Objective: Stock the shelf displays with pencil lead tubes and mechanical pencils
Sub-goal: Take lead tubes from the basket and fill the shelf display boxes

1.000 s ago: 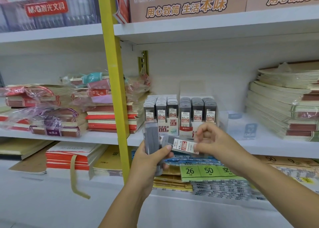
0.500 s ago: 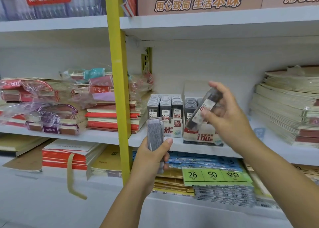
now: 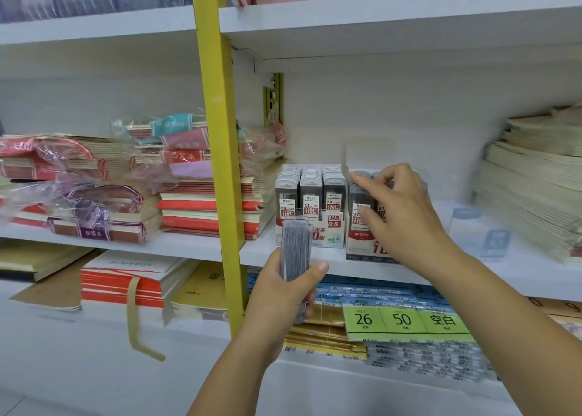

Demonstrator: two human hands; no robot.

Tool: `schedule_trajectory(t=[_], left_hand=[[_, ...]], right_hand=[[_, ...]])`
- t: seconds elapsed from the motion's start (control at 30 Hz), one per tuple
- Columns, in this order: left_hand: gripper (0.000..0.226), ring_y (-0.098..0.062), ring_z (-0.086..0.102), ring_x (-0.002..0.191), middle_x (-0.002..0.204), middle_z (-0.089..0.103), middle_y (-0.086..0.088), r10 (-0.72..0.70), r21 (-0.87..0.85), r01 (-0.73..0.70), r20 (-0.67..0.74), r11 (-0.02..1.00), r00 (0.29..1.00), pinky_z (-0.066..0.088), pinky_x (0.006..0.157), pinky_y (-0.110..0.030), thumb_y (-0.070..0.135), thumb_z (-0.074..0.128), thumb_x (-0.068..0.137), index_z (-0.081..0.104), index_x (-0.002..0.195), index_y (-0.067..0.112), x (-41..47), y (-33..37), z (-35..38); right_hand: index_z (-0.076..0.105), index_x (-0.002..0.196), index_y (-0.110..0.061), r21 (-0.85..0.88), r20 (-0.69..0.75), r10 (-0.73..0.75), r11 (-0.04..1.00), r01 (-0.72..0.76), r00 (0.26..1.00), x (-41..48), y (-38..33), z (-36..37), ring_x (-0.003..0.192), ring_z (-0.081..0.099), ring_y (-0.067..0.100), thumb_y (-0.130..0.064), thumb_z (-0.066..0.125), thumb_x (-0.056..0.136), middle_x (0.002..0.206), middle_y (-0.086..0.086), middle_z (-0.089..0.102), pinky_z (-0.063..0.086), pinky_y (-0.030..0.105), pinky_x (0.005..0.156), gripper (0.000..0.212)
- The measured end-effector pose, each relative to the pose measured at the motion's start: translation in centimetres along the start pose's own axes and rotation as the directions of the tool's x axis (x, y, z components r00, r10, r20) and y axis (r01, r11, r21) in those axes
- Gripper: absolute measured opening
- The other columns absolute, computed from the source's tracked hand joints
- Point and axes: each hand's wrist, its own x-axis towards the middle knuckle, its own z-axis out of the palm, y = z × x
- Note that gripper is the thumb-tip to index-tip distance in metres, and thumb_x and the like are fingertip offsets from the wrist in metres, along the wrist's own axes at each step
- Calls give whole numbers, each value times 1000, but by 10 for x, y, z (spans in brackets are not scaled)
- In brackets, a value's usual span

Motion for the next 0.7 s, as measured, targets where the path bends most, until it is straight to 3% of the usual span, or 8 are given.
schedule_trajectory(t=[0.07, 0.13, 0.2, 0.3, 0.4, 0.57, 0.63, 0.7], left_hand=[[28, -9, 47, 49, 61, 55, 2, 0, 12, 0, 12, 1000, 1000, 42, 47, -20, 38, 80, 82, 61, 103, 31, -2, 1, -1], [34, -10, 49, 50, 63, 57, 2, -6, 37, 5, 12, 999, 1000, 44, 48, -21, 37, 80, 83, 59, 108, 29, -6, 2, -1], [41, -11, 52, 52, 65, 59, 2, -9, 65, 8, 20, 998, 1000, 46, 50, -21, 38, 82, 81, 58, 113, 28, -10, 4, 1], [48, -7, 57, 56, 75, 63, 2, -8, 109, 3, 49, 994, 999, 50, 55, -22, 38, 85, 77, 57, 117, 35, -18, 7, 7], [45, -4, 61, 59, 82, 65, 9, 16, 157, -39, 140, 987, 990, 51, 56, -21, 40, 85, 73, 59, 110, 43, -28, 9, 19], [36, -6, 58, 57, 78, 65, 6, -18, 160, -9, 170, 987, 985, 51, 56, -23, 43, 82, 71, 63, 102, 44, -38, 11, 27], [30, -8, 57, 55, 69, 64, 7, -46, 120, 24, 182, 992, 982, 49, 55, -23, 41, 78, 75, 65, 102, 41, -38, 13, 25], [30, -9, 56, 58, 70, 63, 5, -63, 67, 50, 202, 996, 977, 46, 52, -23, 41, 76, 77, 68, 106, 38, -38, 15, 22]], right_hand=[[49, 140, -30, 28, -35, 7, 1000, -6, 999, -3, -2, -2, 99, 23, 1, -22, 59, 94, 106, -9, 29, 34, 27, 89, 48], [55, 136, -23, 159, -86, 19, 987, -5, 996, -9, -5, -7, 101, 36, 5, -19, 56, 96, 107, -7, 37, 40, 25, 90, 40], [64, 122, -24, 290, -78, 29, 957, -5, 997, -18, -12, -14, 89, 47, 2, -22, 56, 96, 101, -8, 50, 41, 12, 80, 28], [61, 103, -42, 522, 190, 53, 841, -146, 980, -39, -27, -19, 79, 57, 1, -38, 62, 90, 89, -11, 62, 47, 13, 70, 14], [50, 104, -42, 613, 363, 107, 721, -324, 925, -55, -37, -18, 71, 61, 11, -48, 70, 80, 85, -3, 62, 53, 26, 64, 33], [56, 112, -29, 738, 389, 135, 546, -396, 911, -66, -29, -24, 77, 70, 11, -15, 72, 86, 96, -1, 69, 52, 24, 54, 33], [63, 112, -32, 718, 404, 132, 568, -403, 905, -68, -19, -28, 77, 70, 10, -15, 70, 87, 96, -6, 73, 52, 22, 55, 31], [68, 101, -35, 710, 397, 136, 581, -398, 908, -68, -11, -34, 63, 67, 11, -16, 69, 88, 87, -9, 74, 47, 17, 49, 23]])
